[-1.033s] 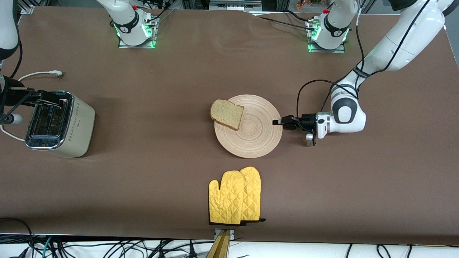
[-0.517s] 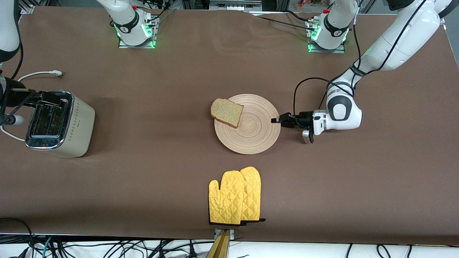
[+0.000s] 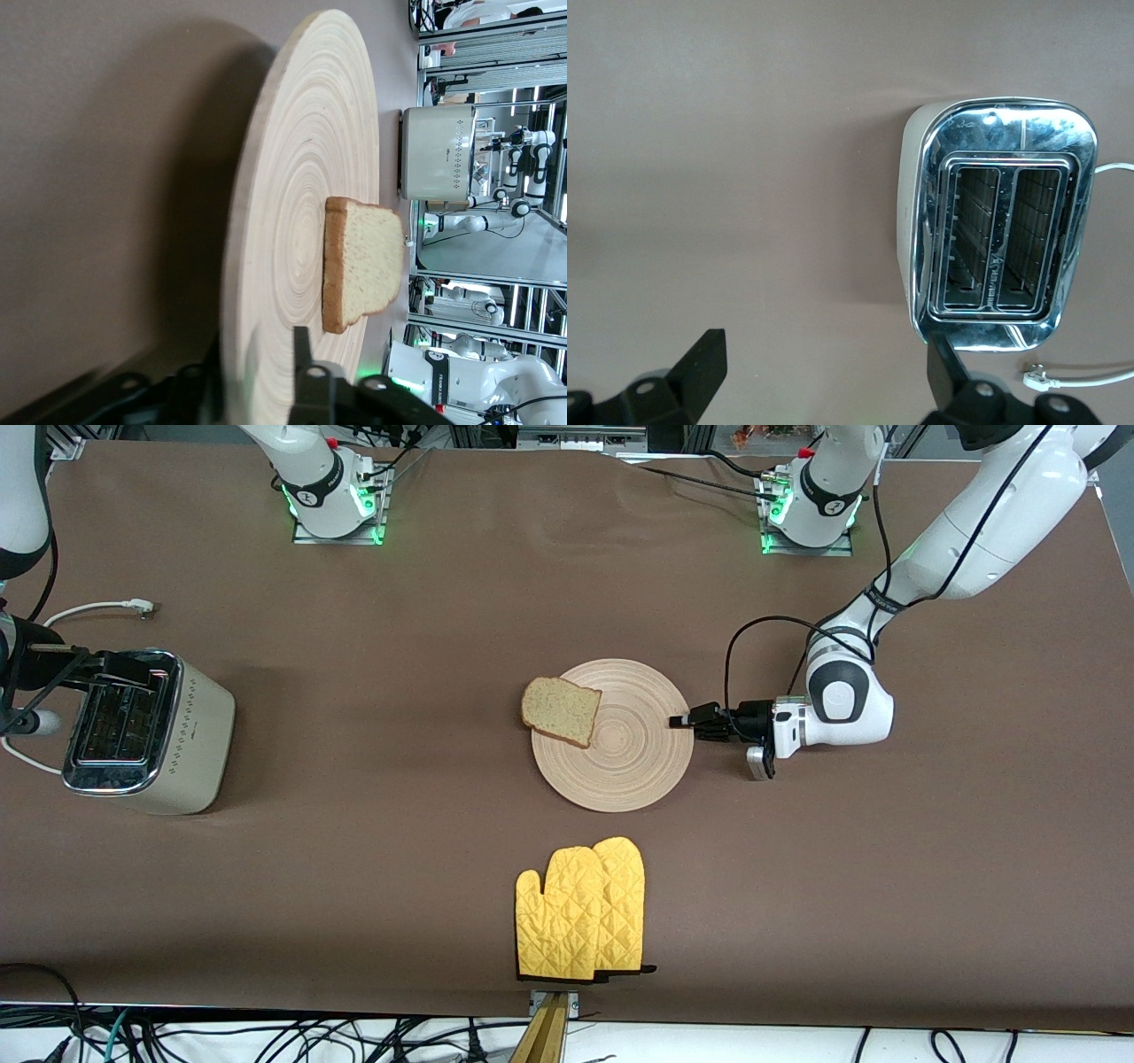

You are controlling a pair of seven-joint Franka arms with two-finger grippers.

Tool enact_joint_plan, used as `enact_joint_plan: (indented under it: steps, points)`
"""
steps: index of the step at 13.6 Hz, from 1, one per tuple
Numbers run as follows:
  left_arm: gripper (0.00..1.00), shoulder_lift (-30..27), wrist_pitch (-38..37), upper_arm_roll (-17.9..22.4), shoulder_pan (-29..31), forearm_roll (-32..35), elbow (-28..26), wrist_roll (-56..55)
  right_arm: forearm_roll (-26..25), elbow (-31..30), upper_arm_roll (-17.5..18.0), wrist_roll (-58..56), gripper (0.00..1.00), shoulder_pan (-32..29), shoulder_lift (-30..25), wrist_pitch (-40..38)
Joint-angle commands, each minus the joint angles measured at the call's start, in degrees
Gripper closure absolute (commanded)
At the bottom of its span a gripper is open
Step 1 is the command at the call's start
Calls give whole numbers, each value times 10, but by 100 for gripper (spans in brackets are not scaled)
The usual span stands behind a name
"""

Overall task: Move plate and put bread in toaster
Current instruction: 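Release the plate with the left gripper while the right gripper reaches the bread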

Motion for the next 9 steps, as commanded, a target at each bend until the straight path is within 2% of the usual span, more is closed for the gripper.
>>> enact_joint_plan:
  steps: [1, 5, 7, 9]
  points:
    - [0, -26, -6, -1, 3, -20, -15, 23, 0, 4, 4, 1, 0, -2, 5, -7]
    - [0, -101, -7, 5, 13, -3, -42, 15, 22, 4, 7, 19, 0, 32, 15, -5]
    - [0, -125, -7, 14, 14, 93, -36, -40, 48, 4, 7, 49, 0, 50, 24, -2]
    - [0, -151, -6, 14, 13, 192, -25, -110, 53, 4, 7, 71, 0, 67, 33, 4]
